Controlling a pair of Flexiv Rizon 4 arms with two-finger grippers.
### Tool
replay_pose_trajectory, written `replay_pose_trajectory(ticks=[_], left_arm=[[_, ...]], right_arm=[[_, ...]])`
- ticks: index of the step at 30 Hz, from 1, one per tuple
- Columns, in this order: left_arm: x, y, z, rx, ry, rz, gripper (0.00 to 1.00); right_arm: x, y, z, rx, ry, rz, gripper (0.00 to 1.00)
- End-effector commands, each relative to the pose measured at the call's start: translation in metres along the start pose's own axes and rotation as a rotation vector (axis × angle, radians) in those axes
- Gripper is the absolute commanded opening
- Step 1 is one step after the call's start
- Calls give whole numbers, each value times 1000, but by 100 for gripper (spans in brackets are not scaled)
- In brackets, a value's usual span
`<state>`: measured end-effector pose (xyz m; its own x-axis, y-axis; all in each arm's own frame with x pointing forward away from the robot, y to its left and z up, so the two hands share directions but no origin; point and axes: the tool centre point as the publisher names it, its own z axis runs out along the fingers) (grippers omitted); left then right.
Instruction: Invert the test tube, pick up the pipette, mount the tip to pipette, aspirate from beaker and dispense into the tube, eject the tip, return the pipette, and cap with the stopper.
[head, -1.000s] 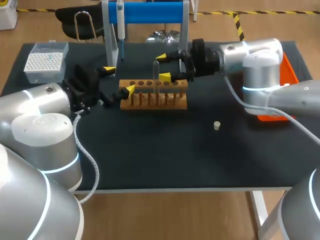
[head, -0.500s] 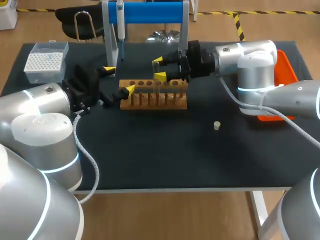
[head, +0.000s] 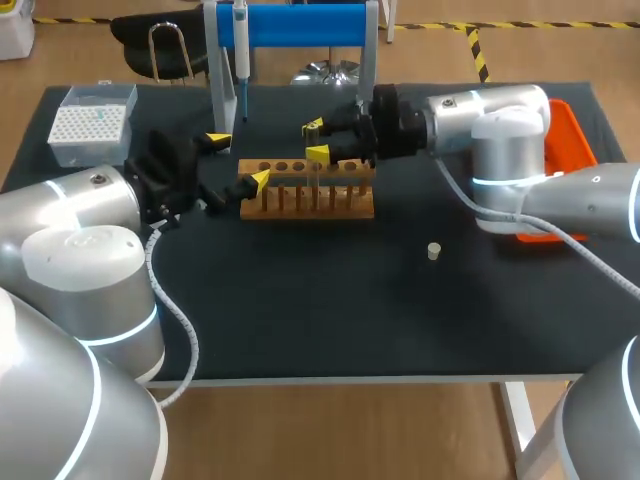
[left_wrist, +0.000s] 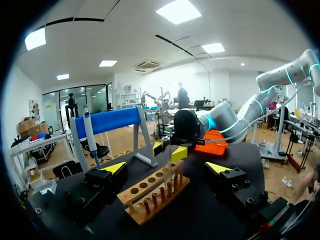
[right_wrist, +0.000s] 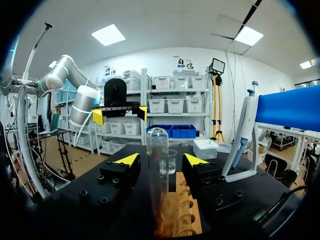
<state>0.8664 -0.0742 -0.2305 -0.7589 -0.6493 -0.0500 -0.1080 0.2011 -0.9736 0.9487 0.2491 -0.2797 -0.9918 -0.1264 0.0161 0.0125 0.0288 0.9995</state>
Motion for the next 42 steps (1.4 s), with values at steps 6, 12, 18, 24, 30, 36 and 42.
replay_pose_trajectory(ticks=[6, 12, 18, 24, 30, 36, 42], left_arm=[[0, 2, -1, 11, 0, 1, 100], [0, 2, -1, 11, 0, 1, 100], [0, 2, -1, 11, 0, 1, 100], [0, 2, -1, 11, 0, 1, 100], [0, 2, -1, 11, 0, 1, 100], [0, 2, -1, 11, 0, 1, 100], [0, 2, -1, 11, 0, 1, 100]], right_arm=[[3, 1, 2, -10, -7, -1, 49], [5, 0, 1, -7, -8, 5, 47], [8, 0, 0, -5, -10, 3, 42], [10, 0, -1, -2, -11, 4, 39], [11, 0, -1, 0, -12, 5, 23], [12, 0, -1, 1, -15, 6, 5], [12, 1, -1, -2, -21, 11, 3]])
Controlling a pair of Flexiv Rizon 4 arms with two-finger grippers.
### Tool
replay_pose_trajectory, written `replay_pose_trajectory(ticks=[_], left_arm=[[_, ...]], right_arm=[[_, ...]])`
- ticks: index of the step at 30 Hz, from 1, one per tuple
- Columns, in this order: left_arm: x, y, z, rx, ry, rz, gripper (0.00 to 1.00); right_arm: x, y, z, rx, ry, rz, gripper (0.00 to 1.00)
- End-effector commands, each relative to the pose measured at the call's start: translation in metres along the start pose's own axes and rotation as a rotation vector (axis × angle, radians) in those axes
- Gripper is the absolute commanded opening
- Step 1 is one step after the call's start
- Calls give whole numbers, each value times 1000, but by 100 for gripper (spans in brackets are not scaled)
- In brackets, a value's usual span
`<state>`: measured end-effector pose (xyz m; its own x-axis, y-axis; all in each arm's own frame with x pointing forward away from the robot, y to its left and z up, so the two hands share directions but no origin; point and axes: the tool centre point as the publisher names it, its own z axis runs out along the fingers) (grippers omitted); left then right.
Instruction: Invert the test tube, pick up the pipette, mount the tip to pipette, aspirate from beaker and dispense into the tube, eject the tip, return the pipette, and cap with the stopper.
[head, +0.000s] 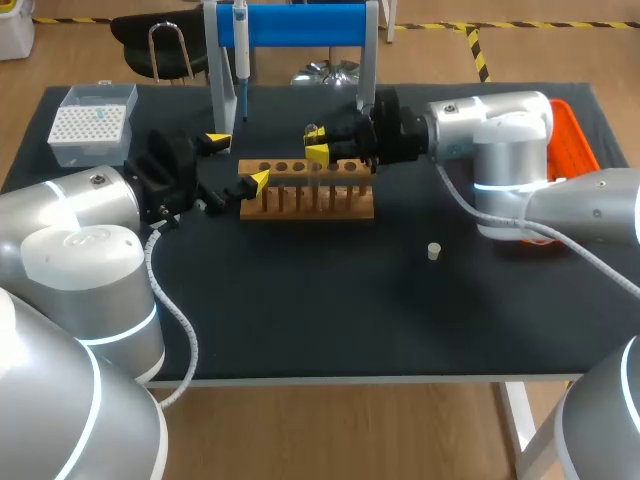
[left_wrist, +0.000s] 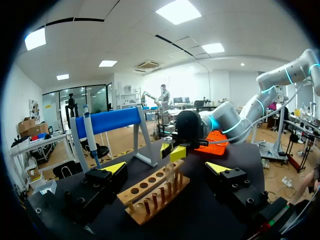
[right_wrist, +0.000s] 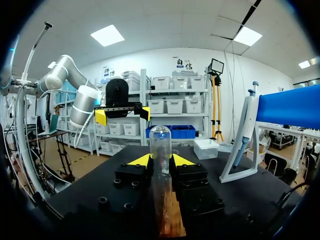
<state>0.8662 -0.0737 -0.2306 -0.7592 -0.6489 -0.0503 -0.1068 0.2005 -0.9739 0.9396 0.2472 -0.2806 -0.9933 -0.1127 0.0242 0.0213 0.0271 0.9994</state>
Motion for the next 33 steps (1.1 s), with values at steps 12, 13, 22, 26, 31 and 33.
replay_pose_trajectory(ticks=[12, 13, 22, 26, 31, 33], left_arm=[[0, 2, 0, 9, 0, 1, 100], [0, 2, 0, 9, 0, 1, 100], [0, 2, 0, 9, 0, 1, 100], [0, 2, 0, 9, 0, 1, 100], [0, 2, 0, 9, 0, 1, 100], [0, 2, 0, 9, 0, 1, 100]], right_arm=[[0, 9, 1, -12, -17, 14, 0], [0, 10, 1, -12, -17, 15, 0], [-3, 18, -4, -23, -27, 21, 0], [-3, 21, -5, -26, -31, 23, 0], [-3, 24, -6, -24, -36, 25, 0], [-2, 25, -6, -23, -37, 25, 0]])
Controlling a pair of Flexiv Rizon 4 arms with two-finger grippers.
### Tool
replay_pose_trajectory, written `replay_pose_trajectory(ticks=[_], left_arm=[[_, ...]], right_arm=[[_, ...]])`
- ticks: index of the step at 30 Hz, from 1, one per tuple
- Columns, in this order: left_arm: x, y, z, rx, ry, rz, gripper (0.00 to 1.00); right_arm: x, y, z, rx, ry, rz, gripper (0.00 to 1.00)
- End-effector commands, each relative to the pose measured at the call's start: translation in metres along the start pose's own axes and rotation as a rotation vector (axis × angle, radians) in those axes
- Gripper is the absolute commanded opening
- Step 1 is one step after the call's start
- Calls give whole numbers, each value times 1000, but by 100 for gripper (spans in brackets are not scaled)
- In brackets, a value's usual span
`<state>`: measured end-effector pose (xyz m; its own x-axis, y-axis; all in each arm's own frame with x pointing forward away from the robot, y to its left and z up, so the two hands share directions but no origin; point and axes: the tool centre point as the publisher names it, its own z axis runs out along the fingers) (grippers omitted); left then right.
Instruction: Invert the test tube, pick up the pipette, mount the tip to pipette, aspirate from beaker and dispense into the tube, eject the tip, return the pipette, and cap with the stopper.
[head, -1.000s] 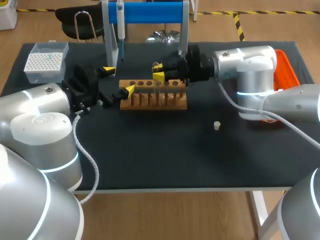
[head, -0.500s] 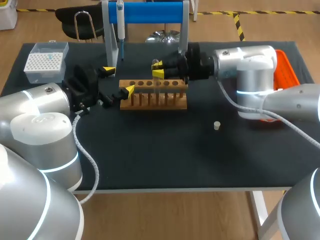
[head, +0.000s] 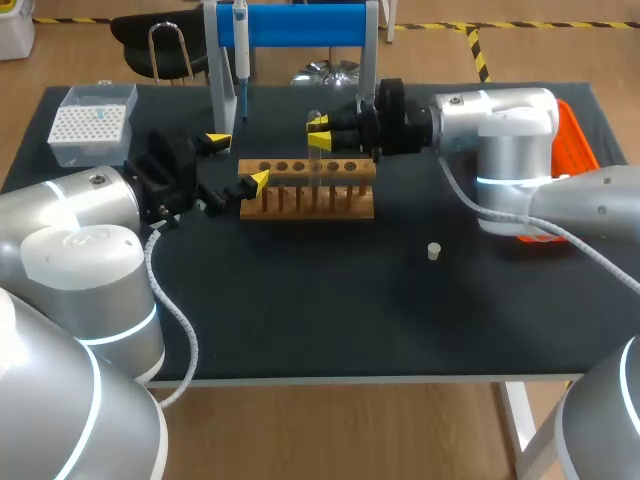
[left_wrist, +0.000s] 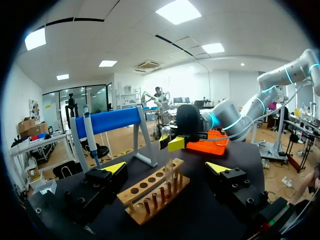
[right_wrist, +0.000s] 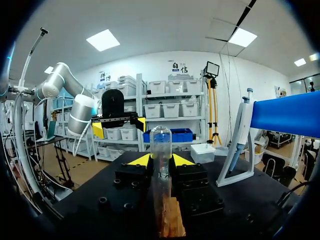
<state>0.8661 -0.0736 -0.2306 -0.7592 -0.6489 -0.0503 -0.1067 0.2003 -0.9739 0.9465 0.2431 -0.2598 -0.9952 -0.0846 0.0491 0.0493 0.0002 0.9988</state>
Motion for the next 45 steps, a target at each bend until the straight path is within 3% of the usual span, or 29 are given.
replay_pose_trajectory(ticks=[1, 45], left_arm=[[0, 2, 0, 9, 0, 1, 100], [0, 2, 0, 9, 0, 1, 100]], right_arm=[[4, 5, -1, 6, -10, -1, 0], [5, 35, 1, -5, -35, -20, 0]])
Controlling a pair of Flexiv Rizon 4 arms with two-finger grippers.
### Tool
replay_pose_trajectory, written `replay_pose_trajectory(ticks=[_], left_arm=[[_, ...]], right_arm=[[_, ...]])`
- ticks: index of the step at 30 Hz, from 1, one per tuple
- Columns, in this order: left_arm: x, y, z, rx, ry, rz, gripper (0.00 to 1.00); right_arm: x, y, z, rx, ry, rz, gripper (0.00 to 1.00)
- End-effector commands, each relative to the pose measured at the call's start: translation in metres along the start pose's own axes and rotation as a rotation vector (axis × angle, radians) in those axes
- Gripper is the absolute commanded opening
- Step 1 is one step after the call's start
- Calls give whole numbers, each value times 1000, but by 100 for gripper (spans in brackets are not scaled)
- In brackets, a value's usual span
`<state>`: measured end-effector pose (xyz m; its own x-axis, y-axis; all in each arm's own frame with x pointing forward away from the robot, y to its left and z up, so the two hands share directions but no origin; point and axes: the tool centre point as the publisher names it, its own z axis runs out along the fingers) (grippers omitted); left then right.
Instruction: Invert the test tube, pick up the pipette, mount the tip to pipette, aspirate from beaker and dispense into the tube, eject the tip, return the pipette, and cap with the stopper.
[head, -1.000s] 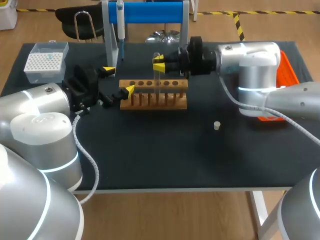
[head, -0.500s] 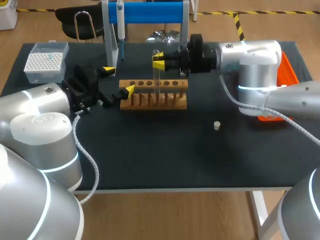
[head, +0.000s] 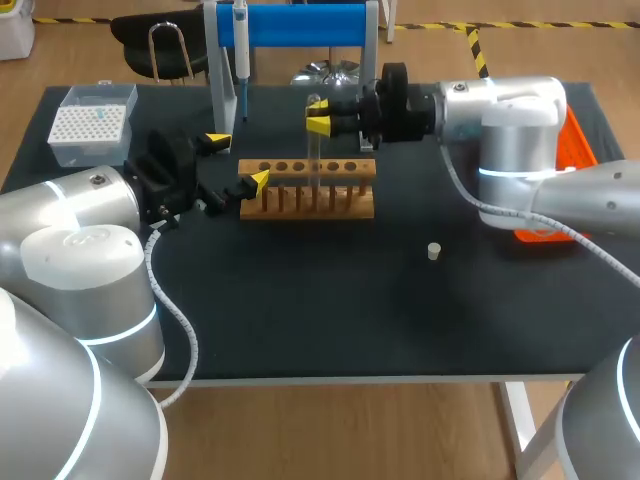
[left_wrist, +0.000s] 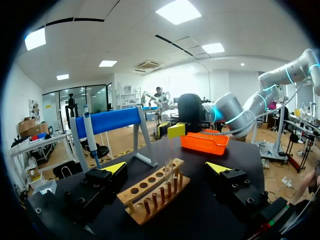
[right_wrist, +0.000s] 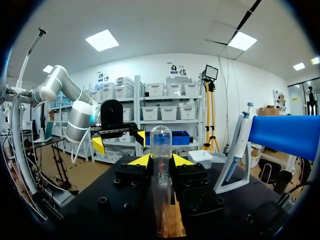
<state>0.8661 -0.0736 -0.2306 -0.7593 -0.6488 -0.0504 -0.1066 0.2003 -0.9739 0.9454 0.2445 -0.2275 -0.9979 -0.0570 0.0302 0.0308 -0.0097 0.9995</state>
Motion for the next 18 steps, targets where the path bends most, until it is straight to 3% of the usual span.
replay_pose_trajectory(ticks=[1, 18], left_arm=[[0, 2, 0, 9, 0, 1, 100], [0, 2, 0, 9, 0, 1, 100]], right_arm=[[2, 4, -1, 3, -8, -2, 0], [8, 17, -9, 1, -17, -11, 0]])
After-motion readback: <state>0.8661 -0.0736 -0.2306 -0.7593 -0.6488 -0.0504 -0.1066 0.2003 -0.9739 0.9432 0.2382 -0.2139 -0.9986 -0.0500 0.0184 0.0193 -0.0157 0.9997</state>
